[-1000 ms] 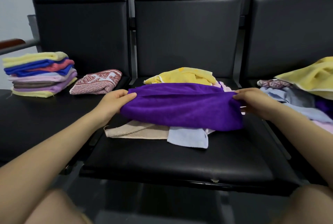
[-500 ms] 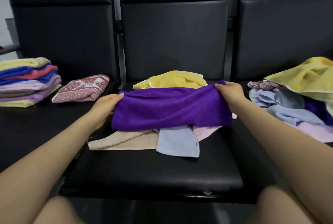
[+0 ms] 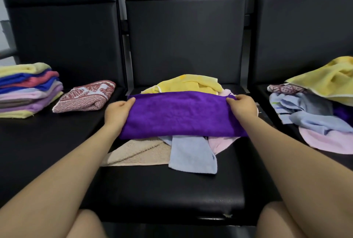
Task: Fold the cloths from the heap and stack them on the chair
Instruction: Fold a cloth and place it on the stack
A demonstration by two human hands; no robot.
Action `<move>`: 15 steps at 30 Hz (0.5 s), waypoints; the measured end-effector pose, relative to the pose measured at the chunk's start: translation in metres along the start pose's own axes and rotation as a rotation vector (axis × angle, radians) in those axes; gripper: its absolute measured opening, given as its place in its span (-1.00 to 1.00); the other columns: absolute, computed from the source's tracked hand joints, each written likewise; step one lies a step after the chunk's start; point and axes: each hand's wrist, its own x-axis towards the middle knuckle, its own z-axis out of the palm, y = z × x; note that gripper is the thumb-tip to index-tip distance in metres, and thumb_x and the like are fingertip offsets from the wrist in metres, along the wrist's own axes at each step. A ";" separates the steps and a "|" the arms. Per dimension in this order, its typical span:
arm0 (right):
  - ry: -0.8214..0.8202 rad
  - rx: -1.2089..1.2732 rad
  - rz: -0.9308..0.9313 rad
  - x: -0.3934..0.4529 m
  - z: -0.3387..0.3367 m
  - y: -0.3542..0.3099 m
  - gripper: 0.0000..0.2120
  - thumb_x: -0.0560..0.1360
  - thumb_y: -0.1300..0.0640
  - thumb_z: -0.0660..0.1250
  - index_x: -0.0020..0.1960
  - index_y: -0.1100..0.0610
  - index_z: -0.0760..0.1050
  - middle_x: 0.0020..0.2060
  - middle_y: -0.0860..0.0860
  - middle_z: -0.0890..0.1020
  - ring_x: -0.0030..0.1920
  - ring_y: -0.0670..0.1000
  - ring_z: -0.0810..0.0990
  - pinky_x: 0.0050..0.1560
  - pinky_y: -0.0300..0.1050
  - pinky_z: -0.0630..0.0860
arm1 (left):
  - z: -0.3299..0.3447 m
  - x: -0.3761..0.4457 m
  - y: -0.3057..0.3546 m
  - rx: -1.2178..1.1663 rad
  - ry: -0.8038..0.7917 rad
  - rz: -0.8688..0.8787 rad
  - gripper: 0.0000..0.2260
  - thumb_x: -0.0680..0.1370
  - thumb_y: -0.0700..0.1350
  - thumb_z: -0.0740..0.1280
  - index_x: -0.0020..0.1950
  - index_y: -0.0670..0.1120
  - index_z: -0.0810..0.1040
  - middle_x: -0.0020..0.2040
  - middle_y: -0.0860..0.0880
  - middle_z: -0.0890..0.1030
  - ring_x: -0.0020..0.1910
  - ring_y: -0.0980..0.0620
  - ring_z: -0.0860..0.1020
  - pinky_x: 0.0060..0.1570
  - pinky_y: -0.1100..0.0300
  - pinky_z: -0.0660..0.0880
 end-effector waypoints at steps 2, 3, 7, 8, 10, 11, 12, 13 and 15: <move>-0.014 -0.103 -0.049 0.002 0.000 0.002 -0.76 0.52 -0.05 0.28 -0.06 0.11 0.58 -0.11 0.09 0.65 -0.01 0.17 0.58 -0.01 -0.06 0.45 | 0.002 0.002 -0.003 0.183 -0.047 0.002 -0.56 0.54 0.17 0.32 -0.39 -0.12 0.54 -0.39 -0.08 0.54 -0.32 -0.05 0.49 -0.27 0.08 0.31; -0.018 -0.117 -0.065 0.002 0.000 0.001 -0.76 0.51 -0.05 0.28 -0.05 0.12 0.58 -0.10 0.09 0.65 0.00 0.17 0.59 -0.02 -0.06 0.44 | 0.002 0.003 -0.003 0.208 -0.065 -0.013 -0.55 0.53 0.19 0.32 -0.39 -0.12 0.53 -0.40 -0.08 0.54 -0.33 -0.05 0.50 -0.29 0.07 0.32; -0.030 -0.120 -0.086 -0.001 -0.004 0.000 -0.72 0.51 0.02 0.31 0.13 0.16 0.55 0.03 0.11 0.64 0.10 0.17 0.57 0.10 -0.02 0.46 | 0.004 0.004 0.004 0.343 -0.139 -0.035 -0.59 0.56 0.13 0.29 -0.34 -0.14 0.54 -0.31 -0.15 0.58 -0.20 -0.16 0.56 -0.25 0.07 0.36; -0.034 -0.115 -0.092 -0.002 -0.006 0.001 -0.71 0.51 0.04 0.32 0.16 0.17 0.53 0.04 0.11 0.63 0.10 0.16 0.57 0.11 -0.02 0.46 | 0.004 0.004 0.005 0.349 -0.141 -0.045 -0.60 0.56 0.10 0.29 -0.34 -0.14 0.54 -0.25 -0.18 0.60 -0.15 -0.19 0.57 -0.19 0.06 0.39; -0.044 -0.115 -0.103 -0.004 -0.009 0.000 -0.73 0.50 0.10 0.32 0.15 0.20 0.52 0.00 0.11 0.62 0.07 0.16 0.56 0.06 -0.04 0.45 | 0.001 0.003 0.005 0.332 -0.119 -0.061 -0.63 0.56 0.04 0.30 -0.38 -0.14 0.49 -0.22 -0.21 0.60 -0.08 -0.23 0.59 -0.10 0.03 0.43; -0.052 -0.122 -0.105 -0.005 -0.011 0.000 -0.76 0.50 0.13 0.31 0.12 0.22 0.53 -0.06 0.10 0.60 0.02 0.15 0.56 0.00 -0.06 0.44 | -0.001 0.002 0.006 0.317 -0.112 -0.073 -0.64 0.55 0.02 0.30 -0.39 -0.13 0.47 -0.24 -0.20 0.58 -0.06 -0.24 0.59 -0.09 0.01 0.44; -0.063 -0.131 -0.102 -0.006 -0.013 0.001 -0.79 0.50 0.16 0.31 0.08 0.24 0.54 -0.11 0.09 0.57 -0.04 0.13 0.54 -0.06 -0.08 0.42 | -0.003 0.000 0.006 0.308 -0.111 -0.083 -0.66 0.54 0.00 0.30 -0.39 -0.12 0.45 -0.24 -0.19 0.57 -0.04 -0.25 0.59 -0.08 0.01 0.44; -0.076 -0.140 -0.099 -0.007 -0.016 0.003 -0.81 0.50 0.17 0.30 0.04 0.26 0.54 -0.15 0.10 0.56 -0.10 0.11 0.51 -0.12 -0.11 0.39 | -0.004 -0.002 0.006 0.301 -0.114 -0.094 -0.67 0.54 -0.01 0.30 -0.38 -0.12 0.45 -0.23 -0.19 0.57 0.00 -0.24 0.59 -0.04 0.00 0.45; -0.107 -0.146 -0.083 -0.007 -0.021 0.007 -0.82 0.49 0.20 0.30 -0.03 0.31 0.57 -0.19 0.16 0.60 -0.17 0.11 0.50 -0.20 -0.12 0.35 | -0.006 -0.008 0.008 0.317 -0.126 -0.109 -0.72 0.55 -0.04 0.29 -0.33 -0.12 0.47 -0.16 -0.13 0.58 0.08 -0.21 0.56 0.07 0.00 0.45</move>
